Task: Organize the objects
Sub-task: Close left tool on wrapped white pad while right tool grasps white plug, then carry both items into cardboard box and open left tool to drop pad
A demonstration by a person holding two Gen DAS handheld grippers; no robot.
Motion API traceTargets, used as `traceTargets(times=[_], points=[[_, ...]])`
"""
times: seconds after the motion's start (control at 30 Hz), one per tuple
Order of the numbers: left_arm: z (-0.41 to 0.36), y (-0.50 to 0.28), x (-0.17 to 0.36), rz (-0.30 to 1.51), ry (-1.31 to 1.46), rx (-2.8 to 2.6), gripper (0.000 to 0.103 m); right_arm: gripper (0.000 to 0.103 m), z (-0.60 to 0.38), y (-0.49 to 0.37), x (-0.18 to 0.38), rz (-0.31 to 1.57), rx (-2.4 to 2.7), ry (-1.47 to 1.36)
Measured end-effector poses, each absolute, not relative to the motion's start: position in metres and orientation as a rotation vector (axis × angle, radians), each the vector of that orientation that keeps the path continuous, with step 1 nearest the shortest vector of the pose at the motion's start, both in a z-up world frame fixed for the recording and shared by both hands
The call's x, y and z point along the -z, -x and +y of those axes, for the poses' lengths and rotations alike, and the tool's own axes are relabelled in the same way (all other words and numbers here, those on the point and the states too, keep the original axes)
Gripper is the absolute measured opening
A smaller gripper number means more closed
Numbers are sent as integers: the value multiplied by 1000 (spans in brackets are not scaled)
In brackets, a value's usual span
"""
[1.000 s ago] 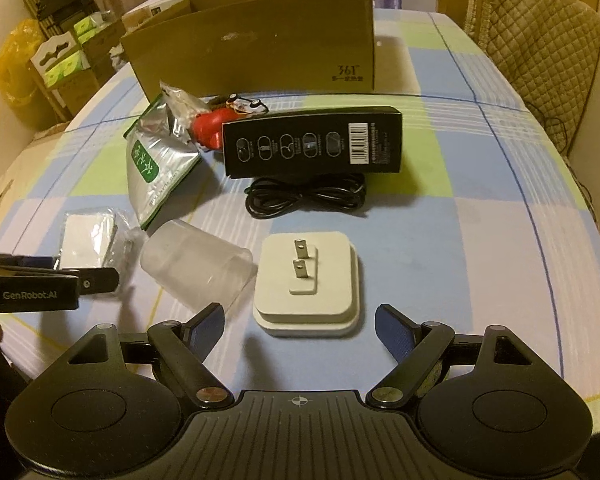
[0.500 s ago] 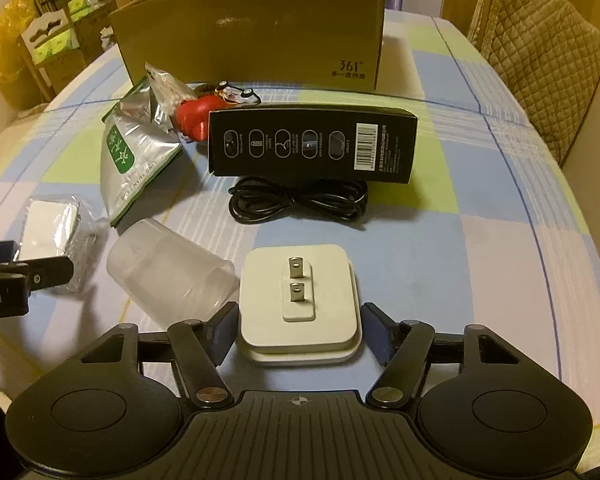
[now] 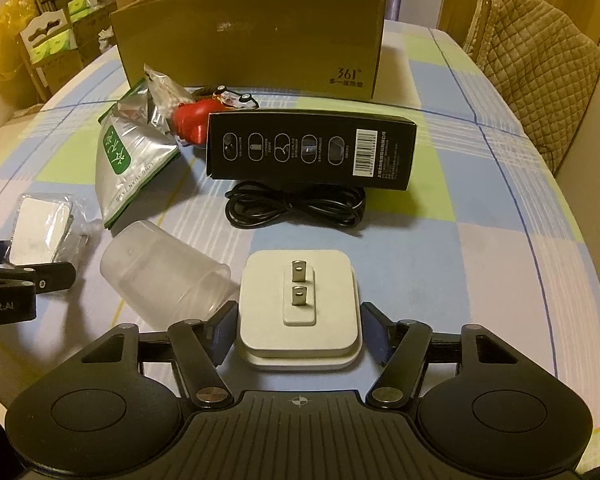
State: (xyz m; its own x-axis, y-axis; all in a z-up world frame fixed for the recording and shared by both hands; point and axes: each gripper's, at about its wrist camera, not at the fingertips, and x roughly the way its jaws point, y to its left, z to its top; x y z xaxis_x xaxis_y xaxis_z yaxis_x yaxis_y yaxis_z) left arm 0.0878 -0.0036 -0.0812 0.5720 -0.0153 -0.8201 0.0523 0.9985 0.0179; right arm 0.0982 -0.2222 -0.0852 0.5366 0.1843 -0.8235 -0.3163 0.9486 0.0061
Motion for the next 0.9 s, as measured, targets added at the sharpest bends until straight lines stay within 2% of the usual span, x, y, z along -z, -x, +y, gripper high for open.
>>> traceTargets(times=[0.37, 0.6, 0.9], points=[[-1, -82, 62, 943, -20, 67, 64, 61, -233, -81, 65, 939, -280, 116], [0, -92, 29, 890, -20, 91, 64, 61, -226, -93, 19, 864, -328, 97], [8, -150, -39, 800, -28, 128, 64, 61, -201, -167, -52, 769, -414, 81]])
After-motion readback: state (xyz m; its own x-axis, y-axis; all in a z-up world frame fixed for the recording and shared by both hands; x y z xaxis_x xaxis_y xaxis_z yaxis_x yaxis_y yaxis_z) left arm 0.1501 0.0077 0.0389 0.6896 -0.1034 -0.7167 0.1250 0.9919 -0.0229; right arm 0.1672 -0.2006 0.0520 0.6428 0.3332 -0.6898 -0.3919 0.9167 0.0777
